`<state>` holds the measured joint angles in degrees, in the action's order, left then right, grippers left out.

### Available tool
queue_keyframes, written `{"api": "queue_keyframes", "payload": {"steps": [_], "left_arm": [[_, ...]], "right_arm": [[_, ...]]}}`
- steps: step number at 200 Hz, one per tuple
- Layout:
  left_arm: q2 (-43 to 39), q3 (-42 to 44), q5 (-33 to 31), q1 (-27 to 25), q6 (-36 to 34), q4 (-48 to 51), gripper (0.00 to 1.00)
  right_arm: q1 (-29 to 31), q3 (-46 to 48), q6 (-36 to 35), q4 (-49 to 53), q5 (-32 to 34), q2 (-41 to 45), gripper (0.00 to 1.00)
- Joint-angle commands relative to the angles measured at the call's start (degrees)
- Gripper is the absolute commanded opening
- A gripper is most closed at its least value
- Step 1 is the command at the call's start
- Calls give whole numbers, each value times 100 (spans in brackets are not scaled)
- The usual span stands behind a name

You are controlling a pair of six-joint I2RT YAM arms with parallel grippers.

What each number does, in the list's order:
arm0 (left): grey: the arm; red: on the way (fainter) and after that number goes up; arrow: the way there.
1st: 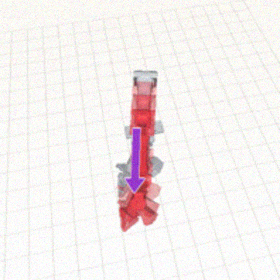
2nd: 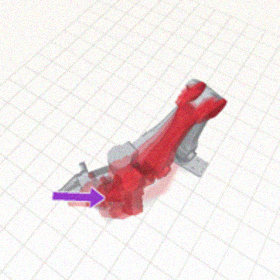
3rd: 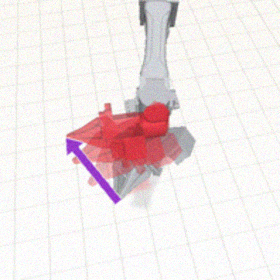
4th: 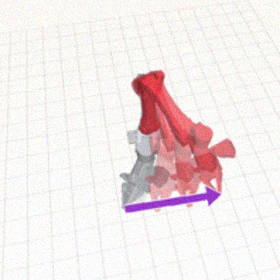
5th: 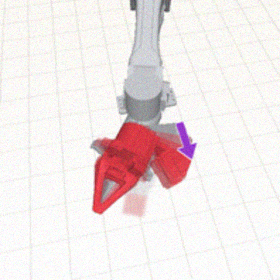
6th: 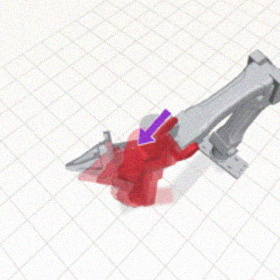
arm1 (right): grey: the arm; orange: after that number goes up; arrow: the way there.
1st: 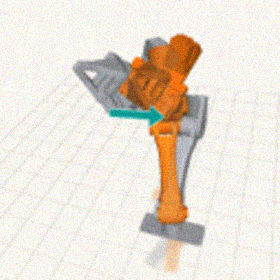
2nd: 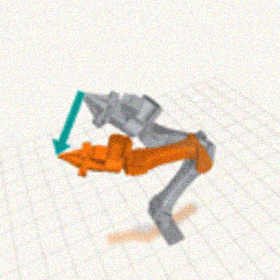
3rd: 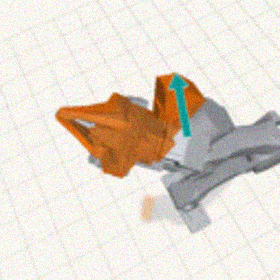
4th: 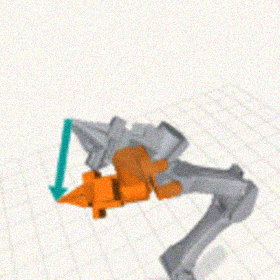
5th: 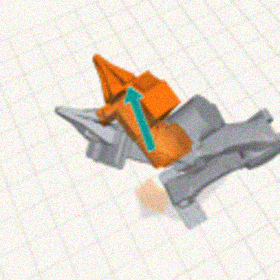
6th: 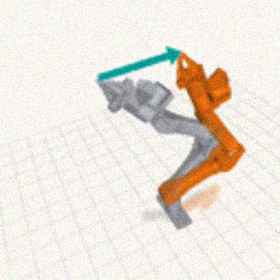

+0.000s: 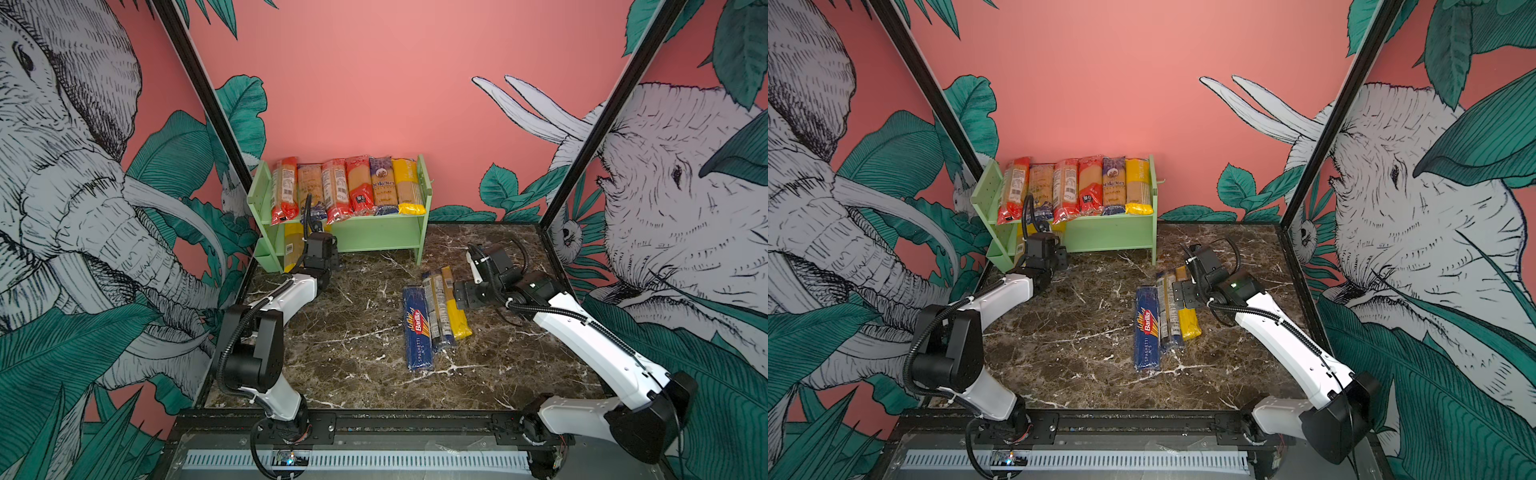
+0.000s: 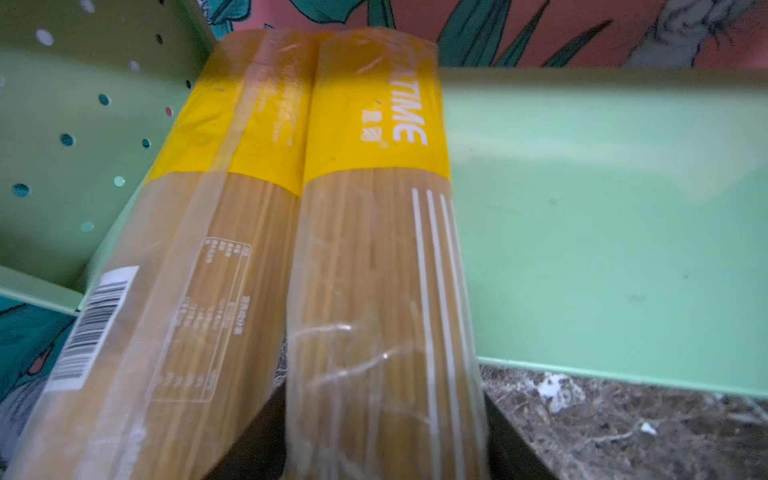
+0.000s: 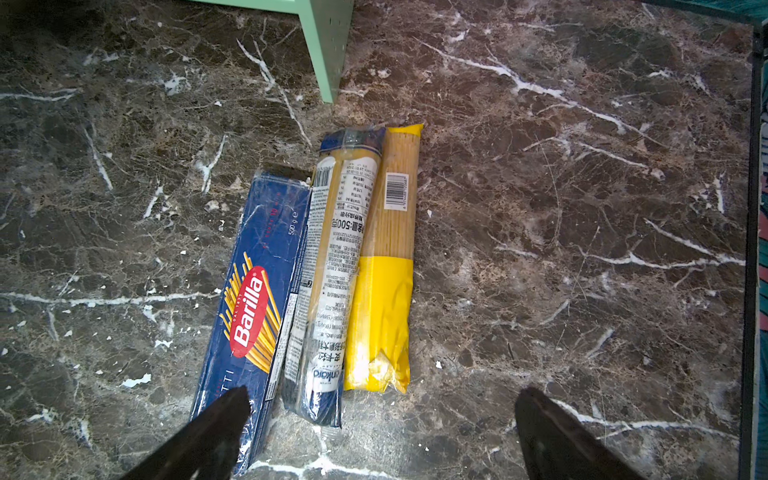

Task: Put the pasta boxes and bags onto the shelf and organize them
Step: 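Set the yellow pack upright beside the first one, open left gripper, then withdraw the left gripper down to the blue Barilla pack on the table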

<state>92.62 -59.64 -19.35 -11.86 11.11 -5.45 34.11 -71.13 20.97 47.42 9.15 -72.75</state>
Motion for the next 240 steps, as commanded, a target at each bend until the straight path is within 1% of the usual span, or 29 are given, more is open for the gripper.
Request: {"api": "queue_keyframes", "payload": {"steps": [1,12,30,50,92,131,174,195,216,240], "left_arm": [[-410,-135,-64,62,91,-267,69],[-460,-128,-17,61,124,-208,74],[-596,-41,51,56,195,-175,80],[-740,36,204,61,285,-75,83],[-1180,428,535,54,689,135,83],[-1661,952,795,39,1086,341,83],[-2252,1341,818,-138,1259,740,83],[-2594,1553,807,-370,1375,923,83],[-2923,1699,555,-840,1412,1171,82],[-3285,1760,487,-1277,1560,1613,82]], "right_arm": [[-16,-124,28,-20,-49,88,99],[-23,-151,38,-19,-105,92,99],[-21,-125,49,-39,-181,117,99],[-19,-99,87,-48,-245,137,99],[-18,-120,198,-20,-376,206,99],[-5,5,207,23,-357,294,99],[82,234,320,-44,-409,412,99],[189,232,359,13,-323,511,99],[312,254,428,88,-131,631,99],[516,331,595,230,98,815,99]]}}
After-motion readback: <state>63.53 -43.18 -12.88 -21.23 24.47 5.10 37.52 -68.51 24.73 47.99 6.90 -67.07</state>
